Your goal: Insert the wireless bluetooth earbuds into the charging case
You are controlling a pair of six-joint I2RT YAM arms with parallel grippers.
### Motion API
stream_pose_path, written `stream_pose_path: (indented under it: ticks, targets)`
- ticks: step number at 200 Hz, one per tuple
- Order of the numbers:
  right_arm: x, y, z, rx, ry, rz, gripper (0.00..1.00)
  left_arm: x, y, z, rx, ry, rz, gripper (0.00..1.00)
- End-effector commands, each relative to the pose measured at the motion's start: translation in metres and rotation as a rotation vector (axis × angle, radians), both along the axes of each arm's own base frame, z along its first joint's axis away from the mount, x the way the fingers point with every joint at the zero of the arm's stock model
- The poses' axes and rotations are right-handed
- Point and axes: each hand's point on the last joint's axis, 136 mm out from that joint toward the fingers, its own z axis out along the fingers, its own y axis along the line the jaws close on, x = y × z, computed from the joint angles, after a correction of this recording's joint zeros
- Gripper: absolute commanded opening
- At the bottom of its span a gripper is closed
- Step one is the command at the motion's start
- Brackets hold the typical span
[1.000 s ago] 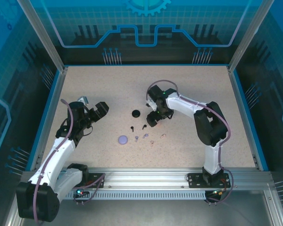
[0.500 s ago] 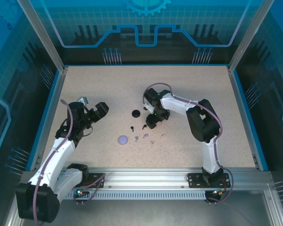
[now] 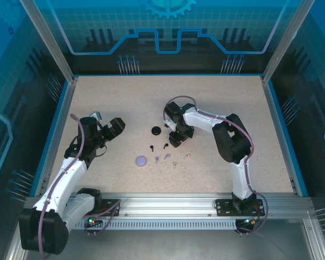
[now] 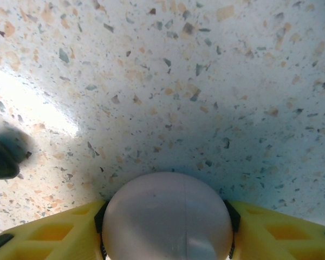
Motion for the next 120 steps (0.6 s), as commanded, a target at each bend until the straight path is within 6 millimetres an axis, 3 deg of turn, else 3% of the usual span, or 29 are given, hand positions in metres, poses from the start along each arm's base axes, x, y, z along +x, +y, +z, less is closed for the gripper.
stream_pose_path:
  ticks: [1, 35, 65, 120]
  targets:
    - [-0.005, 0.004, -0.003, 0.002, 0.006, 0.013, 0.55, 0.005, -0.004, 0.015, -0.015, -0.029, -0.018, 0.99]
    - [-0.001, 0.006, 0.01, 0.036, -0.049, 0.017, 0.53, 0.006, -0.012, 0.02, -0.029, -0.04, -0.065, 0.99]
    - [0.003, 0.008, 0.032, 0.098, -0.138, 0.039, 0.53, 0.009, -0.031, 0.029, -0.077, -0.074, -0.168, 0.98]
    - [0.001, 0.018, 0.101, 0.313, -0.416, 0.153, 0.52, 0.017, -0.076, 0.059, -0.205, -0.142, -0.397, 0.94]
